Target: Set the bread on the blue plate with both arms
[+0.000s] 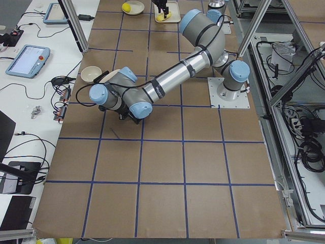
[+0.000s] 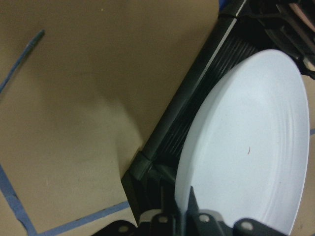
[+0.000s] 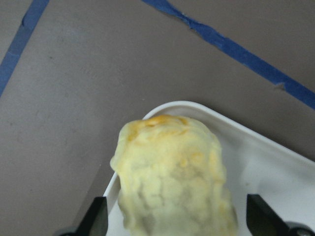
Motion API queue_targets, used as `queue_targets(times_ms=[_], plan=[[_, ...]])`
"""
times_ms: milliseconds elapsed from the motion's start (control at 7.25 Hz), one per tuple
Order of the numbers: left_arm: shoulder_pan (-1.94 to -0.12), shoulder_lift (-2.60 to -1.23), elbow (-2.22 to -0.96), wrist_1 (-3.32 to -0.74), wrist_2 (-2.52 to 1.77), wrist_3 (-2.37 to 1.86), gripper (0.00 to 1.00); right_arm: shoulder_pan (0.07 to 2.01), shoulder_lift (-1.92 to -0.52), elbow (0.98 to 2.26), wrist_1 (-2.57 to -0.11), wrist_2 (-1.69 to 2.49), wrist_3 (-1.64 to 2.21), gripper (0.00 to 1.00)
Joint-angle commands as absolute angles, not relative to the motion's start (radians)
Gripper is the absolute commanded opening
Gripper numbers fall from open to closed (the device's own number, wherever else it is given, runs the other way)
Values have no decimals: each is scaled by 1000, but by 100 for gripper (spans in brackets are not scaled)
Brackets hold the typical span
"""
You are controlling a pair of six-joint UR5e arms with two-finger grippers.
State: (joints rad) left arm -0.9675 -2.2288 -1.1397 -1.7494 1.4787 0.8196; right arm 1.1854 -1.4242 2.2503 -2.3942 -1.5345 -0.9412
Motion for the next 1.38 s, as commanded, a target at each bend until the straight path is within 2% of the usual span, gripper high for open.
queue_targets(times_ms=[0,138,276,414,690,966,1241], plan=[[-953,-2142,-1189,-1824,1485,830,6,1184,-1424,2290,-2469,-1535,-934,84],[-969,-2073,-1245,-1847,1485,800,6,1184,-1424,2284,-2471,-1539,-922,45],[-998,-1989,-1346,-1844,1482,783,6,1184,-1427,2284,-2470,-1539,-901,20],[-1035,-1901,-1453,-1826,1476,687,6,1184,-1431,2283,-2470,-1539,-897,13],[-1221,-1786,-1558,-1731,1476,469,6,1187,-1440,2245,-2416,-1549,-836,13],[-1409,-1787,-1568,-1666,1471,260,6,1192,-1450,2054,-2128,-1545,-796,14],[-1511,-1822,-1580,-1576,1383,148,6,1210,-1444,1884,-1900,-1540,-727,15]])
